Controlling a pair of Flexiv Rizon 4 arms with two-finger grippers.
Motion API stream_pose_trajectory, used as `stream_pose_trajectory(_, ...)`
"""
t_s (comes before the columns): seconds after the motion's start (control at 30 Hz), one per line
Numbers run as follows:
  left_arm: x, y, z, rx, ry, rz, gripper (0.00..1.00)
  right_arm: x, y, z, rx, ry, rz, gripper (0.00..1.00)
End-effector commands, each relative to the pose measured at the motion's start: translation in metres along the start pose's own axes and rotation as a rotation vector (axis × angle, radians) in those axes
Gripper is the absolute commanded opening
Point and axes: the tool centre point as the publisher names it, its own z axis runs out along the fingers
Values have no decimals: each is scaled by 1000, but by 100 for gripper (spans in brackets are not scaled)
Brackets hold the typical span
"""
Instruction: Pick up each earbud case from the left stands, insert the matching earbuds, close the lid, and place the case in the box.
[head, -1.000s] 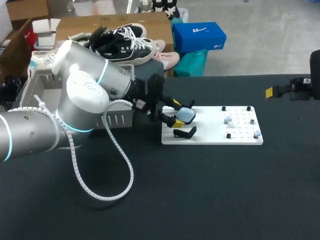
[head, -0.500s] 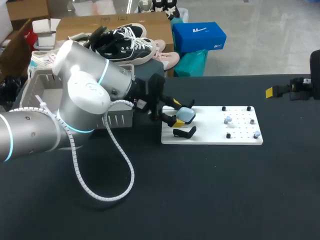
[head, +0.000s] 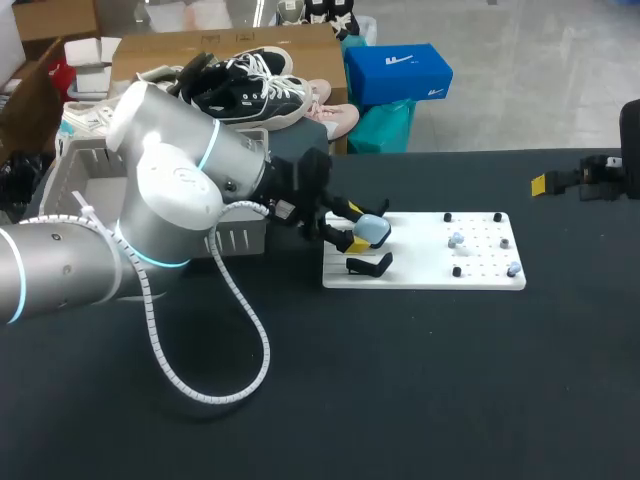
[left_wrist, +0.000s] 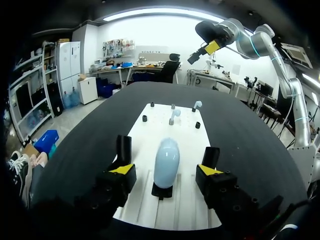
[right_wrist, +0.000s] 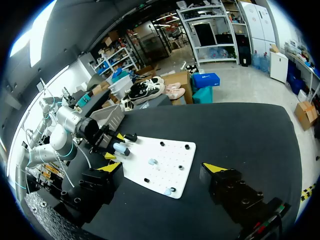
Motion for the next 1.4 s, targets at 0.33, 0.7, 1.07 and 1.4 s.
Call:
stream_pose_trajectory(0.33, 1, -3, 0, -14, 7, 1, 59, 0, 0, 0, 0, 0, 0, 100)
stream_pose_trajectory(0.7, 1, -3, 0, -11, 8, 5, 46, 0, 0, 0, 0, 0, 0, 100)
stream_pose_trajectory(1.07, 2, -2, 1, -8, 12, 1, 38, 0, 0, 0, 0, 0, 0, 100)
stream_pose_trajectory(1.4, 1, 1, 2, -9, 15, 3, 27, 0, 0, 0, 0, 0, 0, 100)
